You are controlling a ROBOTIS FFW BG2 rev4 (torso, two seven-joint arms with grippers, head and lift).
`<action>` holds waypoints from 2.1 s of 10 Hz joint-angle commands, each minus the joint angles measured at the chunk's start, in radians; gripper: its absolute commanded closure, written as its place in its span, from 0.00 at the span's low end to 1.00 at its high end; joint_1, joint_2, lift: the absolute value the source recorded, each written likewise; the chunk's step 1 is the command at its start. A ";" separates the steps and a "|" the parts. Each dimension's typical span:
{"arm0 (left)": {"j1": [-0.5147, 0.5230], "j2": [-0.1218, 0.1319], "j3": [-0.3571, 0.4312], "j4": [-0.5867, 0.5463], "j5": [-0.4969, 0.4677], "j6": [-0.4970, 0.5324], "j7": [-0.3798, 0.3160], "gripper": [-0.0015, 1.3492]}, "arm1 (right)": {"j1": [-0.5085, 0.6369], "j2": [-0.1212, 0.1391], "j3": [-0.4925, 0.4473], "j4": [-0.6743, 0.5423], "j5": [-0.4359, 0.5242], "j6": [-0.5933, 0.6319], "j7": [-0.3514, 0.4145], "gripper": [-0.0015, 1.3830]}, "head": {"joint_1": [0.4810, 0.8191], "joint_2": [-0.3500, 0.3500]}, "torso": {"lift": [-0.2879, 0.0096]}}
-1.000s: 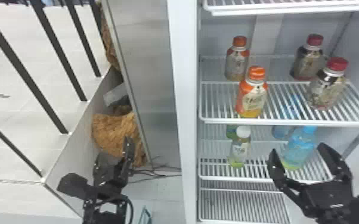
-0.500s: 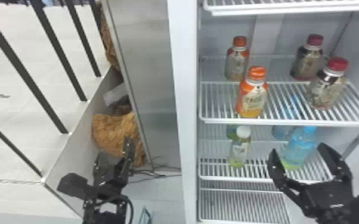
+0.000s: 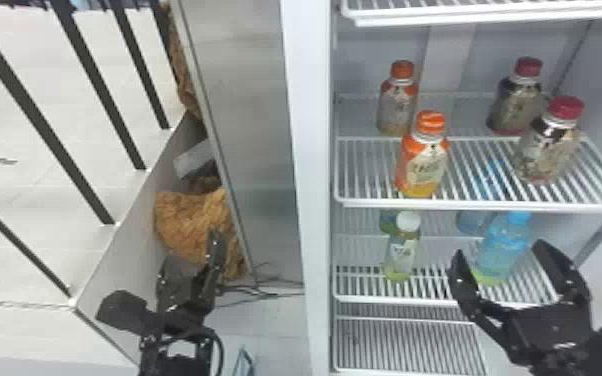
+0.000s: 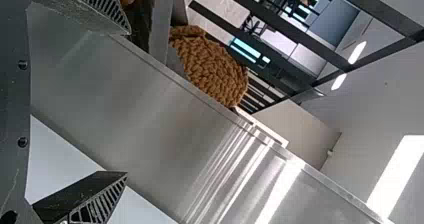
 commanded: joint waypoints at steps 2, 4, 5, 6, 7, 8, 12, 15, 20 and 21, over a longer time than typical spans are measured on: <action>0.000 0.000 0.000 0.000 0.000 0.000 0.000 0.00 | 0.000 0.000 0.000 0.000 0.000 0.000 0.000 0.00 | 0.63 0.63 | 0.83; 0.000 0.000 0.000 0.000 0.000 0.000 0.000 0.00 | 0.000 0.000 0.000 0.000 0.000 0.000 0.000 0.00 | 0.63 0.63 | 0.83; 0.000 0.000 0.000 0.000 0.000 0.000 0.000 0.00 | 0.000 0.000 0.000 0.000 0.000 0.000 0.000 0.00 | 0.63 0.63 | 0.83; 0.000 0.000 0.000 0.000 0.000 0.000 0.000 0.00 | 0.000 0.000 0.000 0.000 0.000 0.000 0.000 0.00 | 0.63 0.63 | 0.83; 0.000 0.000 0.000 0.000 0.000 0.000 0.000 0.00 | 0.000 0.000 0.000 0.000 0.000 0.000 0.000 0.00 | 0.63 0.63 | 0.83; 0.000 0.000 0.000 0.000 0.000 0.000 0.000 0.00 | 0.000 0.000 0.000 0.000 0.000 0.000 0.000 0.00 | 0.63 0.63 | 0.83; 0.000 0.000 0.000 0.000 0.000 0.000 0.000 0.00 | 0.000 0.000 0.000 0.000 0.000 0.000 0.000 0.00 | 0.63 0.63 | 0.83; 0.000 0.000 0.000 0.000 0.000 0.000 0.000 0.00 | 0.000 0.000 0.000 0.000 0.000 0.000 0.000 0.00 | 0.63 0.63 | 0.83; 0.000 0.000 0.000 0.000 0.000 0.000 0.000 0.00 | 0.000 0.000 0.000 0.000 0.000 0.000 0.000 0.00 | 0.63 0.63 | 0.83; 0.000 0.000 0.000 0.000 0.000 0.000 0.000 0.00 | 0.000 0.000 0.000 0.000 0.000 0.000 0.000 0.00 | 0.63 0.63 | 0.83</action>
